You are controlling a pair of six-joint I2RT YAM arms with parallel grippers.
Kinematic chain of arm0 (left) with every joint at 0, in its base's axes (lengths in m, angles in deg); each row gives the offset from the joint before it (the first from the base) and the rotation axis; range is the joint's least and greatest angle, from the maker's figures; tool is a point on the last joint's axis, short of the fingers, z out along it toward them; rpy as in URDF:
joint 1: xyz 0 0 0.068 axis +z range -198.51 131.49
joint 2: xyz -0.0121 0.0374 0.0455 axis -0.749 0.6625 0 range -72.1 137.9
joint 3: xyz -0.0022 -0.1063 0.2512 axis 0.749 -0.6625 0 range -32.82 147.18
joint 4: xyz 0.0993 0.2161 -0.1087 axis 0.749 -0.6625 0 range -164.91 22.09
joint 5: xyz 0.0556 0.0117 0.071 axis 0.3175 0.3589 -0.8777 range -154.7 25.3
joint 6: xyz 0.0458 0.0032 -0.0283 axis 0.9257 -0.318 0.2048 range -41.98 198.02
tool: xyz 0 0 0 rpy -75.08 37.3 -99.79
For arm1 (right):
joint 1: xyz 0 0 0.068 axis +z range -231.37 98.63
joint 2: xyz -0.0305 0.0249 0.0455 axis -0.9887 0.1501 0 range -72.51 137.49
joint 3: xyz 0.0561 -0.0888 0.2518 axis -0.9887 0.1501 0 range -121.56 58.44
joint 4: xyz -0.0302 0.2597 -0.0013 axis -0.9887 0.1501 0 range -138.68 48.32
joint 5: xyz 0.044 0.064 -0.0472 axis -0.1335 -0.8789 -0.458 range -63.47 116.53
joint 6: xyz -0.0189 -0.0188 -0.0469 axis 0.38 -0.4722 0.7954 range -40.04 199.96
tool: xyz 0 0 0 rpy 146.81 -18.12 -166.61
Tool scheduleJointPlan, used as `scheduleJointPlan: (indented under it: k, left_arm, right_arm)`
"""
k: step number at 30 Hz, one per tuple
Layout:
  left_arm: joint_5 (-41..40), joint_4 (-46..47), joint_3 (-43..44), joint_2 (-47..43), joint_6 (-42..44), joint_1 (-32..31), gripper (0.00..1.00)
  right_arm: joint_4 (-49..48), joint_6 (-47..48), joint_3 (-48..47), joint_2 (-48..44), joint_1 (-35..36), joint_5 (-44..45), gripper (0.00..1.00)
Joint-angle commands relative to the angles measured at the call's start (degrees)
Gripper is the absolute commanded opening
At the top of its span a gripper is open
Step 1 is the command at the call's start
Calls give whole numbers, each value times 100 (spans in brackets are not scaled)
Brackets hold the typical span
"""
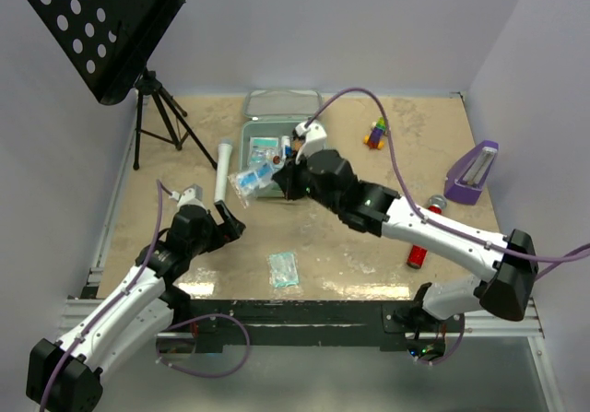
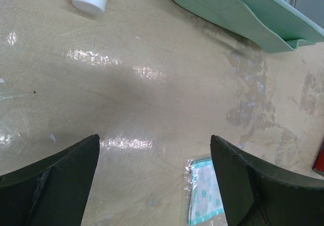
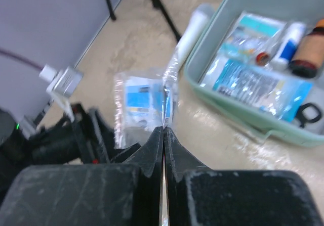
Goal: Organize the medicine kit
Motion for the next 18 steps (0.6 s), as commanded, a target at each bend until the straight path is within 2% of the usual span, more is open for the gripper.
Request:
scheduleJointPlan:
  k: [1, 5, 10, 18]
  left_arm:
    - [-52, 121, 300, 63, -48, 29, 95]
    - [-79, 209, 309, 221, -12, 29, 95]
    - [-175, 218, 361, 362, 75, 29, 95]
    - [-290, 209, 335, 336, 93, 29, 95]
  right_arm:
    - [-59, 351, -528, 239, -957, -148, 0]
    - [-280, 482, -1212, 915, -1485, -439, 0]
    - [-368, 685, -1917, 2066, -1715, -685, 0]
    - [-885, 483, -1883, 2850, -1759, -1325, 0]
